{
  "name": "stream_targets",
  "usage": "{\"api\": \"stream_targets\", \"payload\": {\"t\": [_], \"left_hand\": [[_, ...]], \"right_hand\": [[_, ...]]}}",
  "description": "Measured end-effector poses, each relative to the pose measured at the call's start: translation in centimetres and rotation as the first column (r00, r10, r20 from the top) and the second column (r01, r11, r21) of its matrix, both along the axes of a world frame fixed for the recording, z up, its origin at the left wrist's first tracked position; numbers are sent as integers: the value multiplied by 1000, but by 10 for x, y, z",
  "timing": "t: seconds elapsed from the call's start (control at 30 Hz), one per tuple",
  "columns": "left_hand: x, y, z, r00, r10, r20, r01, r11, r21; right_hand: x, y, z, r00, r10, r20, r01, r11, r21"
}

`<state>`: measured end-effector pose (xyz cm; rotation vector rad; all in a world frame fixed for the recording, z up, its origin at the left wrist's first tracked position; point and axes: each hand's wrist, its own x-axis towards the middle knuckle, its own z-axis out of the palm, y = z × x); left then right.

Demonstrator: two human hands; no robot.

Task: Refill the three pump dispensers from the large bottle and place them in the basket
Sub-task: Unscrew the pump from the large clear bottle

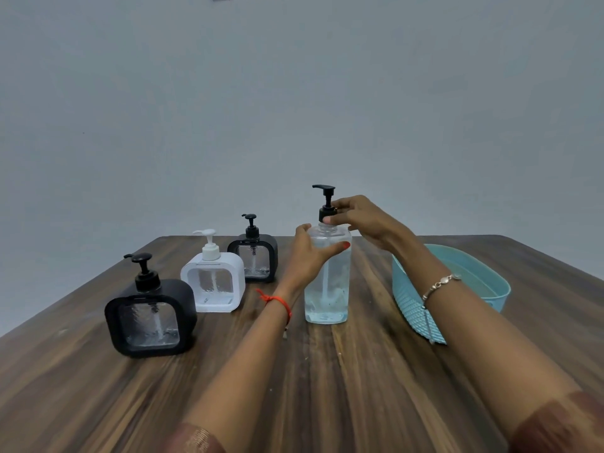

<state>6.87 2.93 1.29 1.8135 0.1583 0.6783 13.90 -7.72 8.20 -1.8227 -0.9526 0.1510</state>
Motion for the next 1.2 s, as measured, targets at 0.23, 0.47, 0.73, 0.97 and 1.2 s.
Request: {"api": "stream_targets", "payload": {"t": [0.23,0.47,0.73,0.97,1.2], "left_hand": [[-1,-1,-1,1000,6,5,-6,1000,-16],[-3,-2,1,1000,6,0,-6,1000,-6],[-4,-2,0,1000,0,14,0,1000,-11],[-3,-2,1,1000,0,17,0,1000,-21],[-5,-4,1,1000,5,23,-5,1000,-14]], "right_hand": [[-7,15,-4,961,-216,175,220,976,-2],[-9,10,6,983,-118,137,125,991,-43],[-7,13,4,976,-150,159,160,986,-50],[6,1,0,996,12,-84,-8,999,48],[-8,3,4,990,-81,118,74,995,65]]}}
